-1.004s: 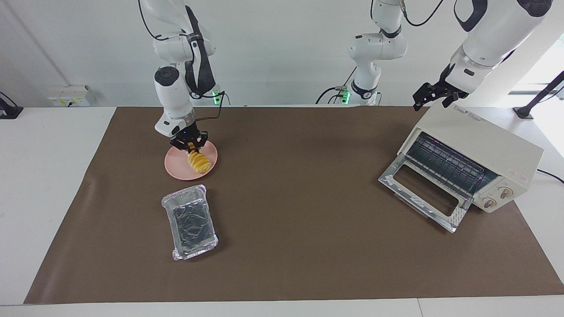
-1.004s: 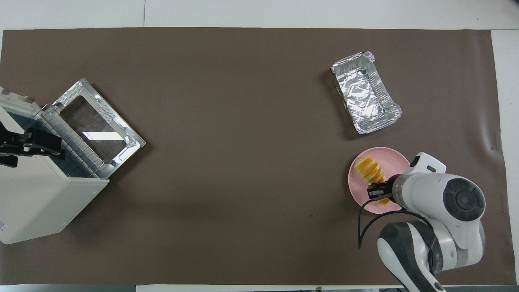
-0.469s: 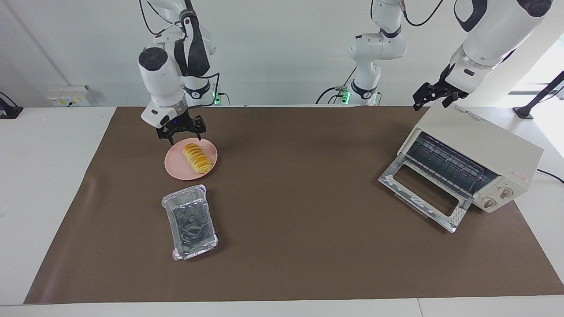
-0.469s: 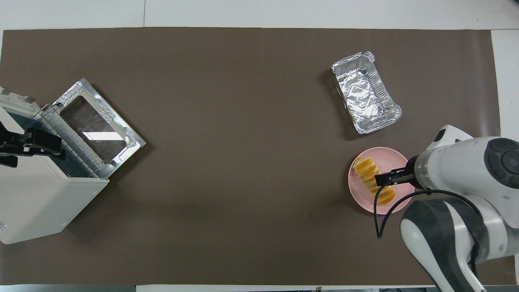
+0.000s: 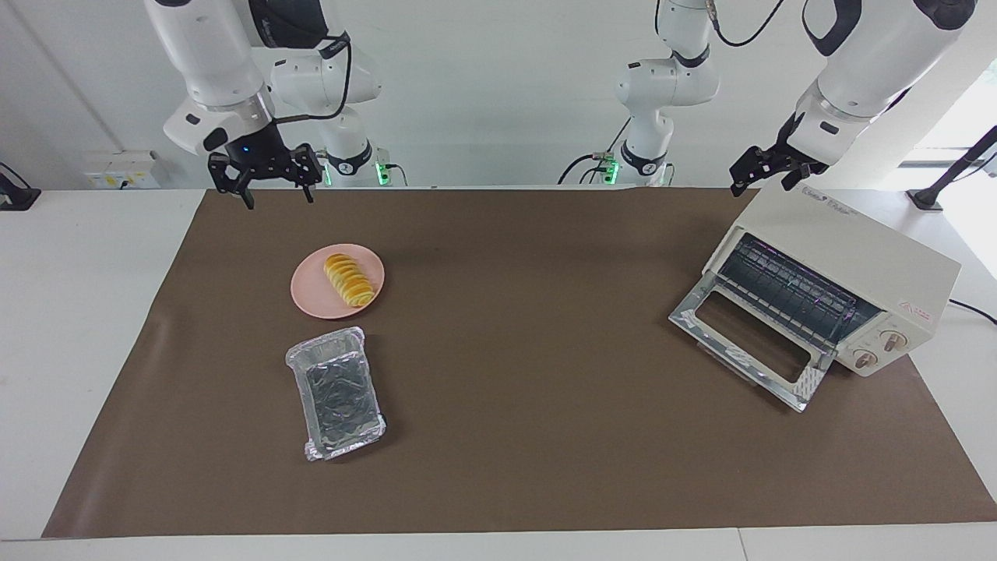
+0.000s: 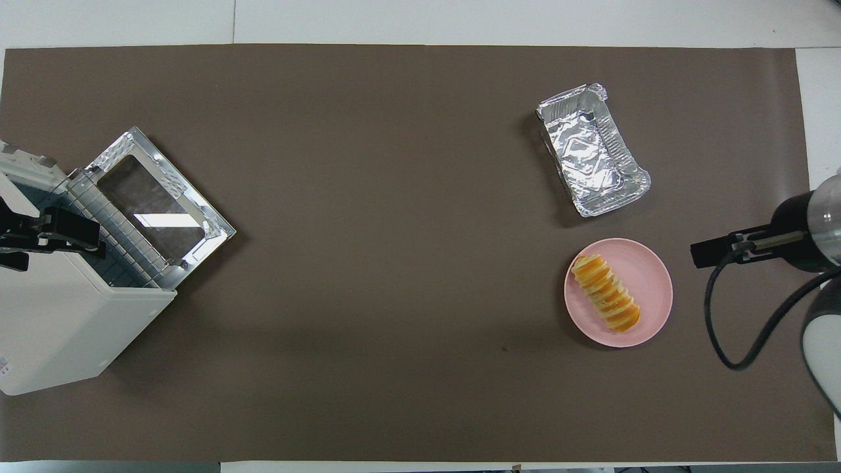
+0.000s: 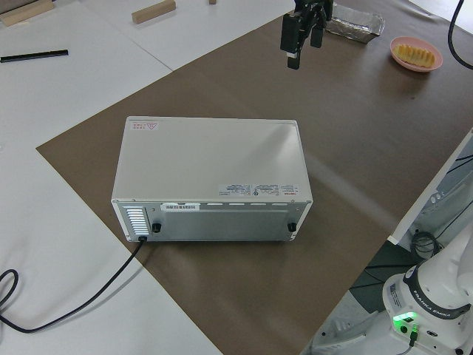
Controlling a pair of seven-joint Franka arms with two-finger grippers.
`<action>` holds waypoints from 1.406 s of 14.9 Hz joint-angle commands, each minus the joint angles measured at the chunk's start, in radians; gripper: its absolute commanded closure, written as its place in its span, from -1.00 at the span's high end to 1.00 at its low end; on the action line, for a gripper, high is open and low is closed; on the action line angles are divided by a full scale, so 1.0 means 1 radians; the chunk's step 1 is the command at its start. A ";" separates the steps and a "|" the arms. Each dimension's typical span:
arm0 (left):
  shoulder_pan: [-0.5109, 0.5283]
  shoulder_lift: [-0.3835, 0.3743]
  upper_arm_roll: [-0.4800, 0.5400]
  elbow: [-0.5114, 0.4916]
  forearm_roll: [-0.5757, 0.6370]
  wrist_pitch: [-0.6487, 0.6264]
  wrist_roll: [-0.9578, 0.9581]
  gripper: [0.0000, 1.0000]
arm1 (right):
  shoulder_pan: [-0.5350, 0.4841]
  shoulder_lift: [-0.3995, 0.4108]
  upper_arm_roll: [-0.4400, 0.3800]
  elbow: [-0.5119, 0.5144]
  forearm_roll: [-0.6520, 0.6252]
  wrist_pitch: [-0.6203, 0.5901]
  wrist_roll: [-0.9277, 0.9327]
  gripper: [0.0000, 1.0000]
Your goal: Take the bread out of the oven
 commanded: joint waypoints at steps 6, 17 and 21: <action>0.013 -0.001 -0.010 0.007 0.016 -0.018 0.014 1.00 | -0.084 0.052 0.003 0.085 0.010 -0.088 -0.047 1.00; 0.013 -0.001 -0.010 0.007 0.016 -0.018 0.014 1.00 | -0.106 0.105 0.014 0.152 0.012 -0.083 -0.047 1.00; 0.013 -0.001 -0.010 0.007 0.016 -0.018 0.014 1.00 | -0.117 0.104 0.012 0.152 0.053 -0.080 -0.046 1.00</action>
